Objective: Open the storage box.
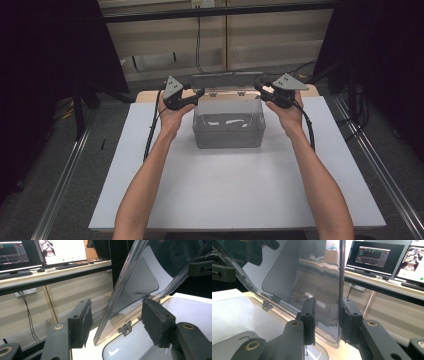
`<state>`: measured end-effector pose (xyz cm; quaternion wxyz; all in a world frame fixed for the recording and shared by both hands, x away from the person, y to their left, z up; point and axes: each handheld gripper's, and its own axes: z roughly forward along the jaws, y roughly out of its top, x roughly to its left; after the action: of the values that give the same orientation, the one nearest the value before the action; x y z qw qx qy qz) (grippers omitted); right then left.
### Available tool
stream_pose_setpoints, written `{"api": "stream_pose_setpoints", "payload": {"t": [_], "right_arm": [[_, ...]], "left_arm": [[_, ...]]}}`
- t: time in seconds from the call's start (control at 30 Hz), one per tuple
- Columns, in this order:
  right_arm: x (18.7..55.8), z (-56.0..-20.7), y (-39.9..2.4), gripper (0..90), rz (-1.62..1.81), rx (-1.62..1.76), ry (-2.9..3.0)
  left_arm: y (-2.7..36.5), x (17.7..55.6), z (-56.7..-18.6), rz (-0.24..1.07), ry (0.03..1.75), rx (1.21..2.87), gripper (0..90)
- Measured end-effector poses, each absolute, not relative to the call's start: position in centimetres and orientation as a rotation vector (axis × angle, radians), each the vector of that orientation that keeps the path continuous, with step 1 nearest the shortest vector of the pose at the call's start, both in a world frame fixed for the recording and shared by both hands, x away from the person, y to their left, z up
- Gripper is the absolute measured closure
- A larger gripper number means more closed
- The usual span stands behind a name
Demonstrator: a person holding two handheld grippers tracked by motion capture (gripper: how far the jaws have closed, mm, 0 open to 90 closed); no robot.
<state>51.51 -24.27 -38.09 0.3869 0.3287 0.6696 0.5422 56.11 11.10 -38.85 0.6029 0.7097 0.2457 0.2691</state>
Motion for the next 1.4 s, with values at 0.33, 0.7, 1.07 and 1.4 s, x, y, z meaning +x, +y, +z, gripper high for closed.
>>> {"api": "stream_pose_setpoints", "payload": {"t": [0.33, 0.7, 1.07, 1.4], "right_arm": [[51.9, -37.9, -24.3, 67.0, 1.383, 0.844, 1.703], [52.3, -37.6, -24.2, 67.1, 1.376, 0.85, 1.704], [52.5, -37.6, -24.3, 67.4, 1.388, 0.854, 1.691], [52.8, -37.4, -24.6, 63.1, 1.382, 0.866, 1.681]], "left_arm": [[11.3, 56.9, -39.2, 0.657, 0.593, 1.655, 52.0], [11.4, 57.7, -39.6, 0.662, 0.596, 1.658, 54.8], [11.3, 58.1, -40.0, 0.654, 0.595, 1.663, 63.5], [11.3, 58.4, -39.7, 0.632, 0.601, 1.674, 70.1]]}}
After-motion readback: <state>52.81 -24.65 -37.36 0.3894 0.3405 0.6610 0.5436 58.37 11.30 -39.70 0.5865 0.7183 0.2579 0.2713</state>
